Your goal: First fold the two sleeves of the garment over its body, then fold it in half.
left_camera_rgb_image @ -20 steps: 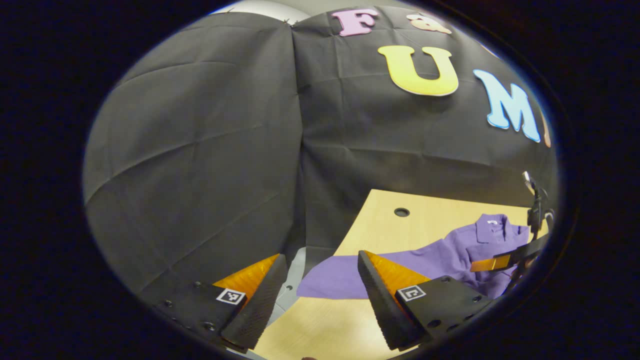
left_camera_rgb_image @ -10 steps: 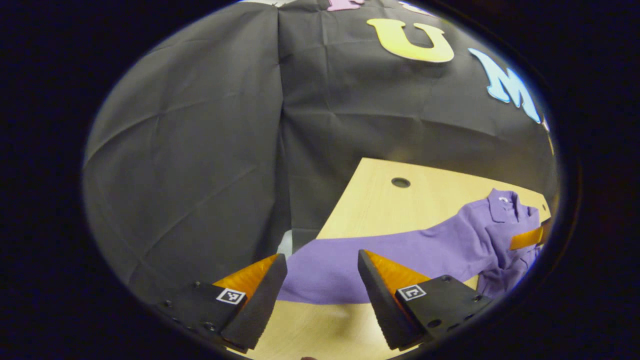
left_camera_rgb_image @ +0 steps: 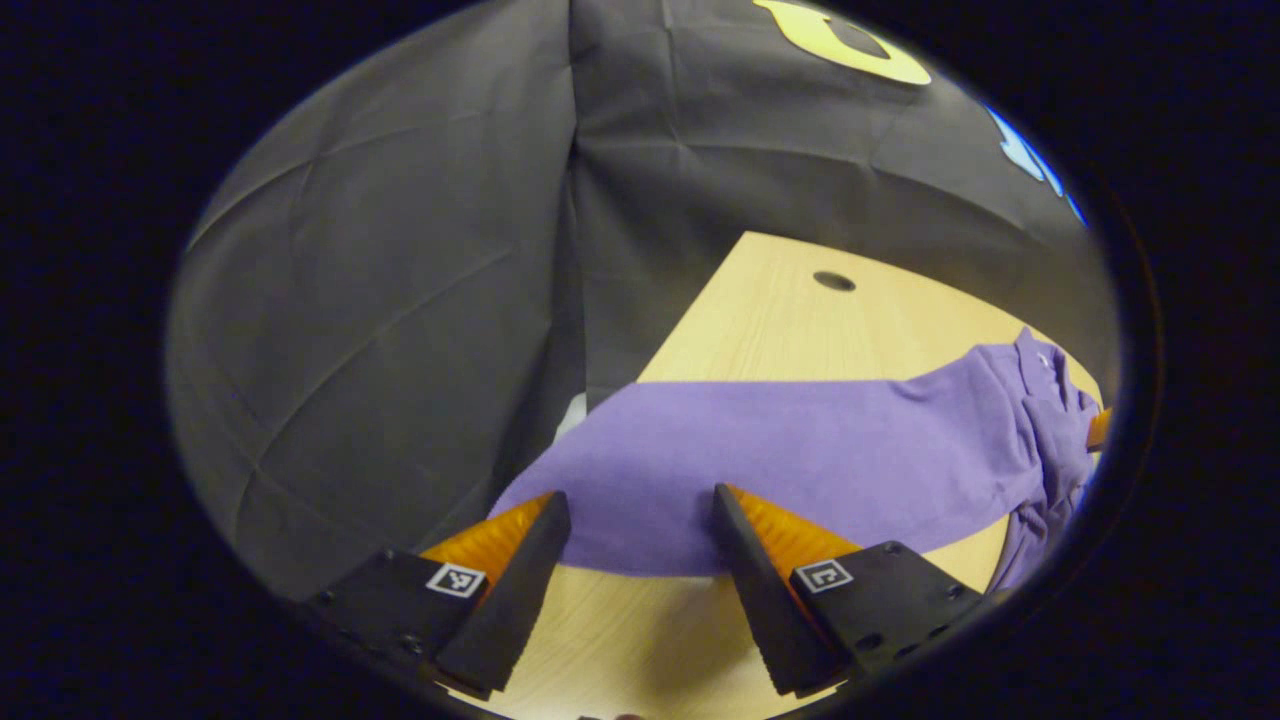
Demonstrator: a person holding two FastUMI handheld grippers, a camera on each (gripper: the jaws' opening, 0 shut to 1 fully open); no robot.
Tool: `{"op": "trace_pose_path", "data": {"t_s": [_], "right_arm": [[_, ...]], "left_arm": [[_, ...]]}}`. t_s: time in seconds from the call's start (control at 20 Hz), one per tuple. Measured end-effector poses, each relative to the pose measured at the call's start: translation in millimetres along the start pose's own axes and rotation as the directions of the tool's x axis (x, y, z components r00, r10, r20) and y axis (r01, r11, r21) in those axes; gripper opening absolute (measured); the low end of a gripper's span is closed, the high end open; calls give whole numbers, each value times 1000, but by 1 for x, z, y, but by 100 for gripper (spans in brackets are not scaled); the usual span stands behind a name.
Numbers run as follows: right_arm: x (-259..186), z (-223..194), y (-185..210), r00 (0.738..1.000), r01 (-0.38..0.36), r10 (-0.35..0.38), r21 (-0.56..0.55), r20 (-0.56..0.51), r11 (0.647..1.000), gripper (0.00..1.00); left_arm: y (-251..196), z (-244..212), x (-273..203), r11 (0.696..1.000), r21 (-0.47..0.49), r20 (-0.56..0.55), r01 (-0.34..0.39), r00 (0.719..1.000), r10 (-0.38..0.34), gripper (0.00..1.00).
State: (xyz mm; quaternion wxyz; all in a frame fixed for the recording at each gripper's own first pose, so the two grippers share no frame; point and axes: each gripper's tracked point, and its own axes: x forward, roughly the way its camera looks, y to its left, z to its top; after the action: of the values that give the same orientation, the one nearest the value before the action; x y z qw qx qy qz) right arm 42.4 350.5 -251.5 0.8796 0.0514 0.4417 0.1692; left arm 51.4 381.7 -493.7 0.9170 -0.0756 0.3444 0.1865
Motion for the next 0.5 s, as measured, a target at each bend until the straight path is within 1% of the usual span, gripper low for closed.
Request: {"op": "trace_pose_path", "data": {"t_s": [0.15, 0.2, 0.3, 0.35, 0.45, 0.5], "right_arm": [[-2, -6, -5, 1000, -1, 1, 21, -2, 1000, 94], [-4, -7, -5, 1000, -3, 3, 27, 0, 1000, 94], [-10, -10, -9, 1000, -7, 6, 36, 7, 999, 94], [-13, -11, -12, 1000, -6, 6, 37, 9, 999, 94], [-21, -13, -19, 1000, -3, 2, 40, 17, 999, 94], [-25, -13, -23, 1000, -2, 1, 43, 21, 999, 94]], "left_arm": [[3, 0, -2, 1000, -11, 12, 2, 1000, -2, 96], [-3, 0, -2, 1000, -5, 6, 10, 1000, -10, 94], [-15, -1, 0, 1000, 11, 7, 29, 1000, -29, 63], [-20, 1, 1, 1000, 4, 8, 29, 1000, -29, 48], [-18, 3, 1, 1000, -14, 13, 6, 1000, -6, 17], [-21, 3, -2, 1000, -21, 1, -2, 1000, 2, 12]]}}
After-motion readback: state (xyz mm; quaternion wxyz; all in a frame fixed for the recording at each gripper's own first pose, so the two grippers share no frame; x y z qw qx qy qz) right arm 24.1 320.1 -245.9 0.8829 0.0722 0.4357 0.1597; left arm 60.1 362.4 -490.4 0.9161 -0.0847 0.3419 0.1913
